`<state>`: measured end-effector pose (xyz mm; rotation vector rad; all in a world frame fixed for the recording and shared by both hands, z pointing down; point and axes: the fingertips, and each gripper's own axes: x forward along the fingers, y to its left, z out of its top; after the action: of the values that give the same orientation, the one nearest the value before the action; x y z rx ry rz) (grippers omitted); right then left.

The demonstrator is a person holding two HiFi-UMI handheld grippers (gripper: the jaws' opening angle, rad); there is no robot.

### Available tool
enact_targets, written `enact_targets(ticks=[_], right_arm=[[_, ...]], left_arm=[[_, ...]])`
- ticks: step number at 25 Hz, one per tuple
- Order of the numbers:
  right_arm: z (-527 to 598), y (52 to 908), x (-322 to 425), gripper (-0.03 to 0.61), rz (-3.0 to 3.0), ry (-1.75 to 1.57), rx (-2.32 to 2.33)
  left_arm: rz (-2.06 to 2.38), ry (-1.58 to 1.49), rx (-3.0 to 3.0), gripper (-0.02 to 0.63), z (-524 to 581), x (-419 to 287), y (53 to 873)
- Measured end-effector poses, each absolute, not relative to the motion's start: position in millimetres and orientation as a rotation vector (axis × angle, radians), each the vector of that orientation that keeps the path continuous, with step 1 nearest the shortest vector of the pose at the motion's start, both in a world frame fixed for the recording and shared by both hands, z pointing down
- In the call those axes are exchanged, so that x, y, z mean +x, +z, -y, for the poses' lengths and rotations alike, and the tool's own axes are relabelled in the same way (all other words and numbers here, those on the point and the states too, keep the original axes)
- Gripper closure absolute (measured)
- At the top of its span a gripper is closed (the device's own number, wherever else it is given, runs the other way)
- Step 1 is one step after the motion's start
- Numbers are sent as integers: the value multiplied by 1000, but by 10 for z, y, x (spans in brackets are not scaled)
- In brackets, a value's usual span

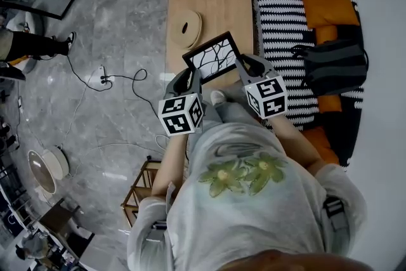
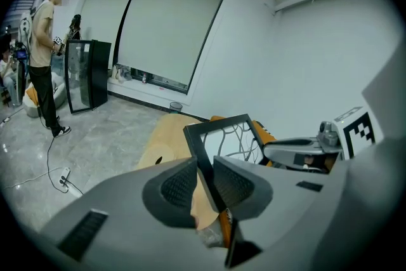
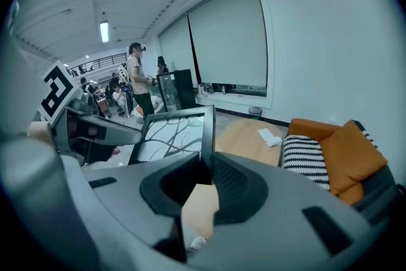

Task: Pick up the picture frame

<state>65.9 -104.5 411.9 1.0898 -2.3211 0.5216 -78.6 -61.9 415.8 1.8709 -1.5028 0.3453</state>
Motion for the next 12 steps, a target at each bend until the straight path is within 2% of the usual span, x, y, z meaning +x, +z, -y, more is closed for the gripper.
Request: enact_targets(ticks=[12], right_arm=[[973, 3798, 738, 512, 2370, 498, 1141]], left_arm=[[1534, 337, 1933, 522, 574, -720, 3819]])
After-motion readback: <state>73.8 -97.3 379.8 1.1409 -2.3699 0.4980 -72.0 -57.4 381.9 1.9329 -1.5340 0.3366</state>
